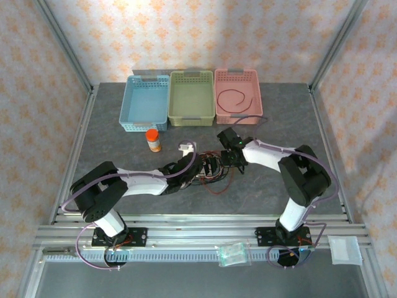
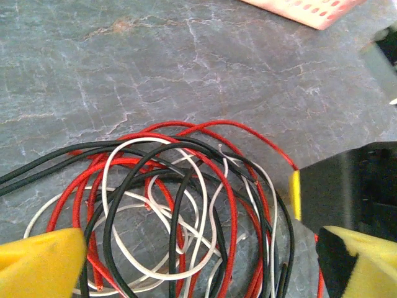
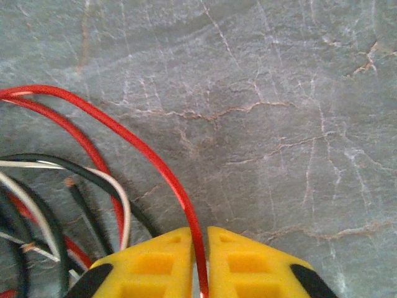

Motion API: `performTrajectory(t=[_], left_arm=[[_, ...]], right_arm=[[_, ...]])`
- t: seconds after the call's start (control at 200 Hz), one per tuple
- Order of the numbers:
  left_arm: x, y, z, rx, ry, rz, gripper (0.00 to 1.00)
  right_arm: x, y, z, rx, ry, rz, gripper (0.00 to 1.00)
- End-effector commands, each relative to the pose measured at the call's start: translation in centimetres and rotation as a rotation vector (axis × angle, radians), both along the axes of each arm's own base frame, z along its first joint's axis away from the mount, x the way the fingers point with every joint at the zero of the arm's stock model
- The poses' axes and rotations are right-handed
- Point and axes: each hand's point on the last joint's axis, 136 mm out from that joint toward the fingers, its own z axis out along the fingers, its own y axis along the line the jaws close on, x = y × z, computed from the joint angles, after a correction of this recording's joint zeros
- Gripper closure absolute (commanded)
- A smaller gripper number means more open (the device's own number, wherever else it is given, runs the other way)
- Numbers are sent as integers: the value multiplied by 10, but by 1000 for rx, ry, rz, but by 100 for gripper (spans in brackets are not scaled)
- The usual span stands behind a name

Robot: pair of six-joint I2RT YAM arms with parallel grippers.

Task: Untangle the cables

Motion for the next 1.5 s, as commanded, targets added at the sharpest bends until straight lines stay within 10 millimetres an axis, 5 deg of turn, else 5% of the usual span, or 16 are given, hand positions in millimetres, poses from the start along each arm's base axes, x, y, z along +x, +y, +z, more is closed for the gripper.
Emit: performTrajectory(t=[0.0, 0.395, 1.497], left_arm=[[8, 10, -3, 59, 13, 70, 1], [15, 12, -22, 138, 59, 110, 1], [11, 28, -50, 228, 102, 160, 1]], right_arm=[[4, 3, 30, 61, -69, 3, 91], [-6, 11, 70, 184, -164, 58, 100], [-4, -16, 255, 280, -597, 28, 100]])
